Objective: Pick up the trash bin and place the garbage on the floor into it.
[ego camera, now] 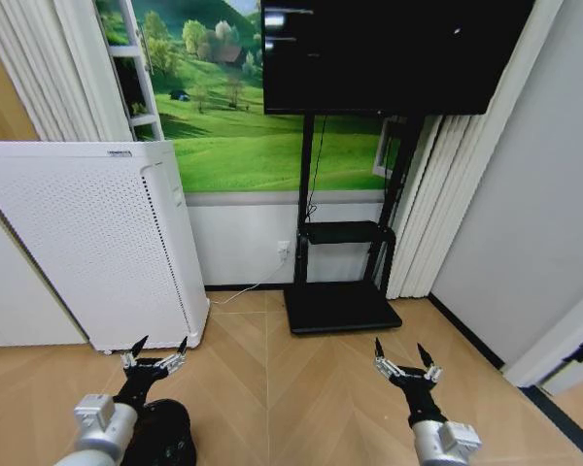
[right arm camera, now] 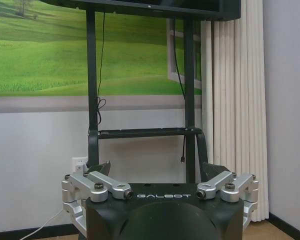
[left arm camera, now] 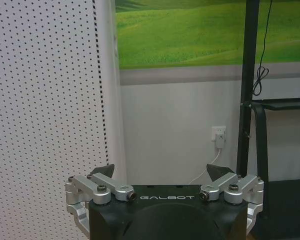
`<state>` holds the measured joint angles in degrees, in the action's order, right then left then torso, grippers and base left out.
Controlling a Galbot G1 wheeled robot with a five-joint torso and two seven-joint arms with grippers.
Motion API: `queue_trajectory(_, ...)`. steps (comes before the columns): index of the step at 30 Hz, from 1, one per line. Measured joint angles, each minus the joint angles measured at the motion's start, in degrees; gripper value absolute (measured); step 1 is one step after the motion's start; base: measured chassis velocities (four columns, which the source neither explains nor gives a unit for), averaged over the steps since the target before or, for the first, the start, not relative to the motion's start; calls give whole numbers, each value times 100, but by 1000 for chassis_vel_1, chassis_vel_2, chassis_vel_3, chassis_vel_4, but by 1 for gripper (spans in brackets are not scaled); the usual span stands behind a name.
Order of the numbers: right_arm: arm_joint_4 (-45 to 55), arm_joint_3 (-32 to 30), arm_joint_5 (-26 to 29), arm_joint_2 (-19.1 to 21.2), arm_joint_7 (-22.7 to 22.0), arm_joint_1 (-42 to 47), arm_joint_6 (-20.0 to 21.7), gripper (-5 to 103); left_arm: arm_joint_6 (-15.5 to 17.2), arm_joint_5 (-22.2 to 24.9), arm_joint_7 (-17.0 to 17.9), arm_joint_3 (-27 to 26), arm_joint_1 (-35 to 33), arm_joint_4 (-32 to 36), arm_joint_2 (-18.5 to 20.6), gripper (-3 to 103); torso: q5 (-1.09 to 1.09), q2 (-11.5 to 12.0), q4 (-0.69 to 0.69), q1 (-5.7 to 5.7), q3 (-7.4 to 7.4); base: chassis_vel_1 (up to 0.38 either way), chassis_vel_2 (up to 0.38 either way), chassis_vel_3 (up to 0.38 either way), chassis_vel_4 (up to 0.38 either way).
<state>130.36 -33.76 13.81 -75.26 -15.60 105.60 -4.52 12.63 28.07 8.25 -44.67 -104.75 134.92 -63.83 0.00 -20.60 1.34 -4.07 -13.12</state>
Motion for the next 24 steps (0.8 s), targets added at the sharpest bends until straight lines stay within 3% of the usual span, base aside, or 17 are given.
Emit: queue_trajectory(24,0,0,0,0,0,-1,1,100,0,0,0,0,0,0,0,100,0,-495,0,-181,-313,0,0,0,0)
